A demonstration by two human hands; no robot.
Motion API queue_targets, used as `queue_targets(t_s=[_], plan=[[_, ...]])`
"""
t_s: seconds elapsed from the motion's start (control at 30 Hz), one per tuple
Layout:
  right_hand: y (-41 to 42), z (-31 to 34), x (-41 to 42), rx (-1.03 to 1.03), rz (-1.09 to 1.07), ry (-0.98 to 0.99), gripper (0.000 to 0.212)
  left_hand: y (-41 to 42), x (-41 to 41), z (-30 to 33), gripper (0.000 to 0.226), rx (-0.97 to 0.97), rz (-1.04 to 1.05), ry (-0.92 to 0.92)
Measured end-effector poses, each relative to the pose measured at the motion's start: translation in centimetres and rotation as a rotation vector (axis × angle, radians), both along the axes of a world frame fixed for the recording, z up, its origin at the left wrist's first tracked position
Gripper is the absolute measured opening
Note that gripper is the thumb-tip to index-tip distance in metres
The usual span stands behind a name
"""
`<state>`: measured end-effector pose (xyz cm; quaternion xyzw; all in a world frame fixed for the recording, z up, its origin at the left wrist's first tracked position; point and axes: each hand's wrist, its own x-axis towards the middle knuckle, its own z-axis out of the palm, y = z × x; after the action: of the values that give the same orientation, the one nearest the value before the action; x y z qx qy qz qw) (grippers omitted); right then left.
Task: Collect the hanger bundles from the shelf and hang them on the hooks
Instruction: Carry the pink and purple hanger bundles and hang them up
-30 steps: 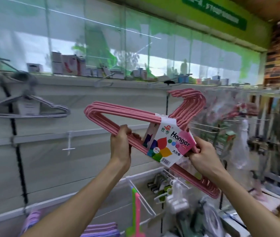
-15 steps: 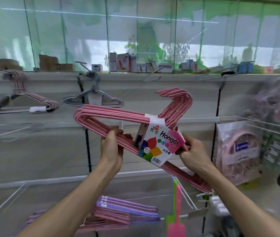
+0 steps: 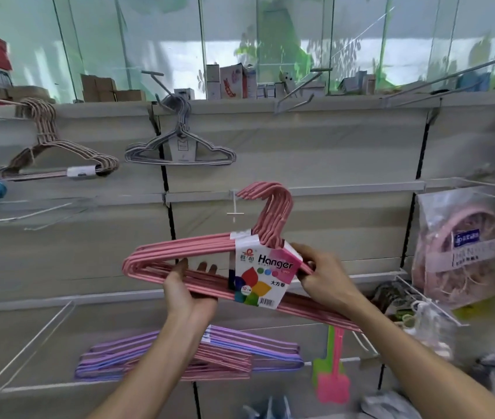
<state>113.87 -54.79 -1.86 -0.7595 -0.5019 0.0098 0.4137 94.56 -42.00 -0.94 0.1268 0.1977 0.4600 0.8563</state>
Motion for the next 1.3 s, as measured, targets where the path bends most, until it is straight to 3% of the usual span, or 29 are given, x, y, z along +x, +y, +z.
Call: queue_targets(t_s=[0.47,1.3], plan=[[10.3,-1.0,5.7,-0.121,-0.067,-0.081,0.071,11.4,6.7,-4.8,0.011,-0.142,-0.046,-0.103],[23.5,-2.4,12.2,-0.275,-0.137,-0.205,0.061,24.3,14.6,-8.5,0.016,-0.286,-0.032,-0.028]])
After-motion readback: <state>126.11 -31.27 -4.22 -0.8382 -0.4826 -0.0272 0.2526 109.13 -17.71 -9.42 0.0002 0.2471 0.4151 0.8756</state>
